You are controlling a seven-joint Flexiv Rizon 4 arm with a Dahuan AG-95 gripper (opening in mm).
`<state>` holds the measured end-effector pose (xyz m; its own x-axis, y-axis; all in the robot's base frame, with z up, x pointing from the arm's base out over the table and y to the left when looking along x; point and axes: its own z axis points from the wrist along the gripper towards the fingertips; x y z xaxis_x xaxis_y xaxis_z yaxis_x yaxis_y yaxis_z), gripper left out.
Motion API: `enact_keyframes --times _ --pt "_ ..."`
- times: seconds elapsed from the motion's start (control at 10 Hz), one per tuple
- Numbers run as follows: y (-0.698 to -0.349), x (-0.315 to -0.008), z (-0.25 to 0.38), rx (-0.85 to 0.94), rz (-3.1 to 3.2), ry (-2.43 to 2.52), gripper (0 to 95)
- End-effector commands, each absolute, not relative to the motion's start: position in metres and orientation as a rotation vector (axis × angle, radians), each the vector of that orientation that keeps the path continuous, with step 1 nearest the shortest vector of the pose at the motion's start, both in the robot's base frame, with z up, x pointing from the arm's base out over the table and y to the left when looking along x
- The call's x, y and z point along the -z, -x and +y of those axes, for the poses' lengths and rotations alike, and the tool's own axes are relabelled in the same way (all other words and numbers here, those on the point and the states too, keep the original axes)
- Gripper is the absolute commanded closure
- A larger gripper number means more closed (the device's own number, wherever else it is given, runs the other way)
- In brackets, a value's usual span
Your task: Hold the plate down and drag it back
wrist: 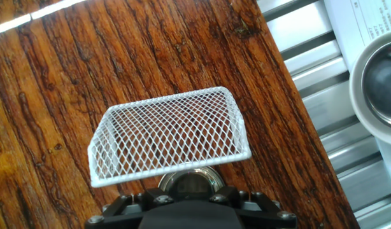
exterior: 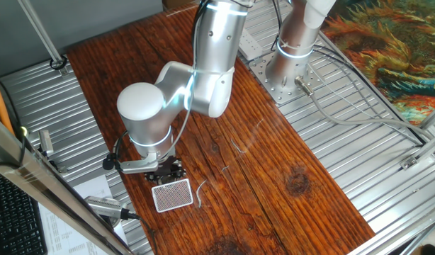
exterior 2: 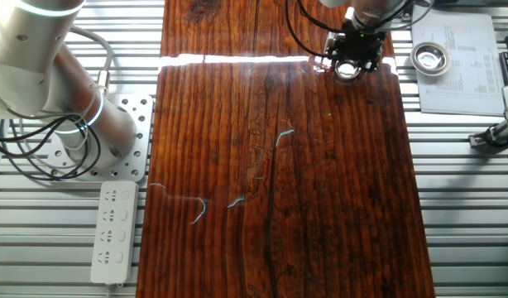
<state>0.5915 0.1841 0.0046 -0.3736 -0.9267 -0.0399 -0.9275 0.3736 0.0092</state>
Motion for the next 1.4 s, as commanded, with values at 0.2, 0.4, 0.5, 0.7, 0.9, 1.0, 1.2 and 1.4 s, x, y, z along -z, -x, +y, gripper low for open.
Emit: enact_keyframes --times 0.2,0.4,0.5,0.7,0.9,1.0,1.2,1.4 --pt "-0.591 -0.005 0.183 -0.048 2.581 1.744 95.0" --pt "-0.591 -0.005 0.183 -0.047 2.581 1.745 95.0" --pt "-0.591 -0.005 0.183 -0.047 2.582 1.746 95.0" --pt "-0.592 -0.006 0.183 -0.046 2.583 1.747 95.0" --pt "-0.592 -0.006 0.182 -0.044 2.584 1.747 95.0" --pt "-0.592 -0.006 0.181 -0.043 2.584 1.750 95.0" --pt "-0.593 -0.007 0.176 -0.037 2.577 1.766 95.0" --pt "-0.593 -0.007 0.173 -0.029 2.573 1.778 95.0"
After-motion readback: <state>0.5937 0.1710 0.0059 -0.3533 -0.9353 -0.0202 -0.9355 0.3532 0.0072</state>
